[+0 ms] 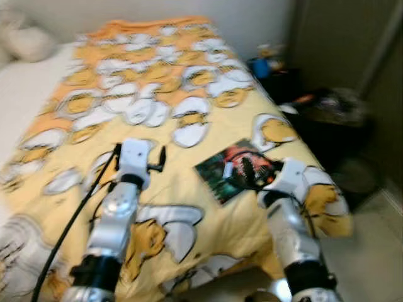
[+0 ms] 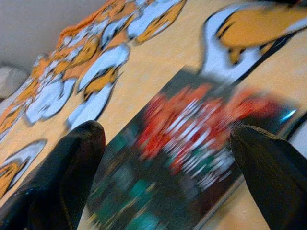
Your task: Clean up the room
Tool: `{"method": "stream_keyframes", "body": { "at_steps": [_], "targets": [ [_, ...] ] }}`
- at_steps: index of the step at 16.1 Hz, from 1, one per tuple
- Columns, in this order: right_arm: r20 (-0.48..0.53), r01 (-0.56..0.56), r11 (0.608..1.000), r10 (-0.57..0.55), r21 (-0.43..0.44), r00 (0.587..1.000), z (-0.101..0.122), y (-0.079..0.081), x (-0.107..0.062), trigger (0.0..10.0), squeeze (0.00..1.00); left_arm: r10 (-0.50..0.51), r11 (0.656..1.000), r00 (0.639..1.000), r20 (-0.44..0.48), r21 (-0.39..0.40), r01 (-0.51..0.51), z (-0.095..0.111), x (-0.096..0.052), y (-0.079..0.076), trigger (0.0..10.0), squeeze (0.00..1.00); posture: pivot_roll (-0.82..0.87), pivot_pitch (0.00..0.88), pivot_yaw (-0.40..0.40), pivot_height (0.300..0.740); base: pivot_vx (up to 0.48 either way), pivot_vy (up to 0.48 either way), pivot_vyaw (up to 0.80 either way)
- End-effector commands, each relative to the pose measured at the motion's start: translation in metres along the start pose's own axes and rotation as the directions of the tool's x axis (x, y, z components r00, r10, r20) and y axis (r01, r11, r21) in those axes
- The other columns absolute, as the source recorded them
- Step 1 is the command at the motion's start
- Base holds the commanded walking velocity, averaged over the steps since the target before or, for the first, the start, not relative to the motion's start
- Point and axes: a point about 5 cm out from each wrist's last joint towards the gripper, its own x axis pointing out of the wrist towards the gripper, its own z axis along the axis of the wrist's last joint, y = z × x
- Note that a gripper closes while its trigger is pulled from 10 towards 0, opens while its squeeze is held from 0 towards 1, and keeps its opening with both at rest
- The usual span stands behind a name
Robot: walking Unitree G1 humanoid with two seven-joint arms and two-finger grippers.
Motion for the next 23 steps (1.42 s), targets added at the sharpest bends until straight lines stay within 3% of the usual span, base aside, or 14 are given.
{"method": "stream_keyframes", "body": {
  "at_steps": [1, 4, 5, 11, 18, 20, 23],
  "targets": [
    [0.022, 0.046, 0.999, -0.046, 0.002, 0.999, 0.003, -0.005, -0.003, 10.0, 0.0, 0.003, 1.0, 1.0, 0.018, 0.015, -0.004, 0.007, 0.0, 0.005, 10.0, 0.0, -0.07, 0.073, 0.128, 0.723, 0.0, 0.0, 0.0],
    [-0.009, 0.11, 0.993, -0.109, 0.051, 0.994, -0.005, -0.014, 0.001, 10.0, 0.0, -0.002, 1.0, 1.0, 0.008, 0.018, 0.002, 0.008, -0.005, 0.007, 10.0, 0.0, -0.06, 0.112, 0.151, 0.723, 0.0, 0.0, 0.0],
    [-0.006, 0.14, 0.99, -0.14, 0.032, 0.99, -0.004, -0.018, 0.003, 10.0, 0.0, -0.028, 0.999, 0.999, 0.015, 0.028, 0.028, 0.011, -0.009, 0.006, 10.0, 0.0, -0.05, 0.136, 0.16, 0.723, 0.0, 0.0, 0.0],
    [-0.048, 0.197, 0.977, -0.194, 0.083, 0.98, -0.004, -0.022, 0.017, 10.0, 0.0, -0.049, 0.997, 0.999, 0.008, 0.055, 0.048, 0.015, -0.028, 0.011, 10.0, 0.0, 0.0, 0.196, 0.175, 0.723, 0.0, 0.0, 0.0],
    [-0.013, 0.075, 0.997, -0.074, 0.028, 0.997, 0.0, 0.004, 0.026, 10.0, 0.0, -0.039, 0.998, 0.999, -0.027, 0.046, 0.041, 0.011, -0.041, 0.009, 10.0, 0.0, 0.01, 0.206, 0.153, 0.723, 0.0, 0.0, 0.0],
    [0.006, 0.121, 0.992, -0.121, -0.043, 0.993, 0.001, 0.008, 0.023, 10.0, 0.0, -0.043, 0.998, 0.999, -0.03, 0.044, 0.044, 0.011, -0.043, 0.007, 10.0, 0.0, 0.01, 0.208, 0.135, 0.723, 0.0, 0.0, 0.0],
    [0.061, 0.066, 0.983, -0.056, -0.174, 0.997, -0.002, 0.032, 0.014, 10.0, 0.0, -0.036, 0.999, 0.999, -0.038, 0.036, 0.038, 0.009, -0.044, 0.007, 10.0, 0.0, 0.01, 0.207, 0.138, 0.723, 0.0, 0.0, 0.0]
  ]
}}
